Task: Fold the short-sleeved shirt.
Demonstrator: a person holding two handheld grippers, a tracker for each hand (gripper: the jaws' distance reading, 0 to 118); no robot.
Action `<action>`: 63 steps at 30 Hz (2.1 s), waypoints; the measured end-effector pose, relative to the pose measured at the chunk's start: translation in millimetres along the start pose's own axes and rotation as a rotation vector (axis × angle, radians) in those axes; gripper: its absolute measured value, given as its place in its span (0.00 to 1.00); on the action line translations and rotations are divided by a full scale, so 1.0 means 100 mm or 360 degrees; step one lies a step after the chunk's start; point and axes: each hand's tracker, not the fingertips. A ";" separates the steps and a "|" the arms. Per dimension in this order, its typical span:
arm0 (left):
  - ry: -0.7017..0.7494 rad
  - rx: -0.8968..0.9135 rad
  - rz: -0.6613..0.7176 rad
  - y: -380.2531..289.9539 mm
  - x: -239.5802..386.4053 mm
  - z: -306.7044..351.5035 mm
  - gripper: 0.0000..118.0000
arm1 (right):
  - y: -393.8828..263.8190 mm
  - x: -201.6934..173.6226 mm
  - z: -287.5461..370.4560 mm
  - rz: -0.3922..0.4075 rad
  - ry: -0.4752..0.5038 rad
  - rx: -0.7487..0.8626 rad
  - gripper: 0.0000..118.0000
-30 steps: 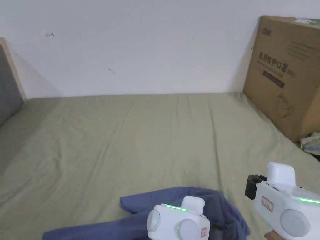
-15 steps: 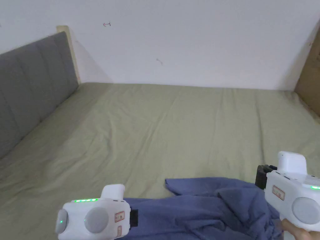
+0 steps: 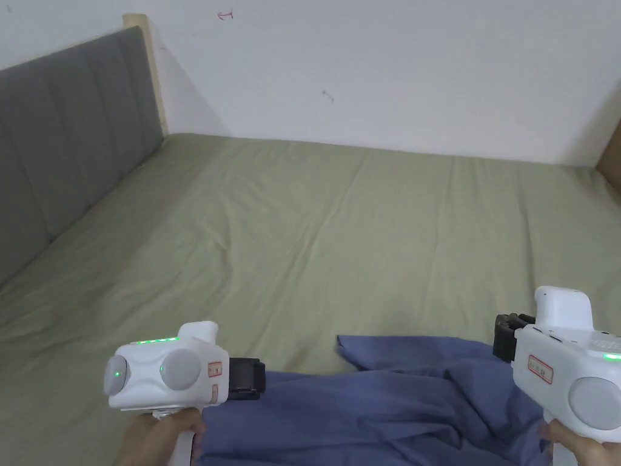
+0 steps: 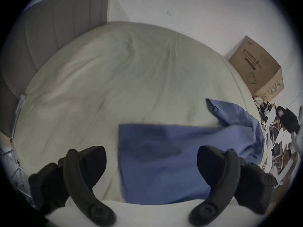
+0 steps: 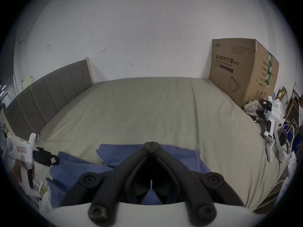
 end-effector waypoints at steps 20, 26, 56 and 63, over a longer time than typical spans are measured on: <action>0.0066 -0.0021 -0.0129 0.13 0.29 -0.04 0.02 | 0.41 0.60 -0.96 -0.0021 0.0144 -0.0548 0.70; 0.0027 0.0024 -0.0083 0.19 0.18 0.03 0.02 | 0.35 0.49 -1.78 0.0216 0.0097 -0.0869 0.70; 0.0136 0.0376 -0.0344 1.25 0.83 0.99 0.02 | 1.62 1.21 -0.59 -0.0068 0.0019 -0.0418 0.03; 0.0165 0.0674 -0.0367 2.19 1.18 1.59 0.02 | 2.57 1.54 0.10 -0.0196 -0.0113 -0.0085 0.03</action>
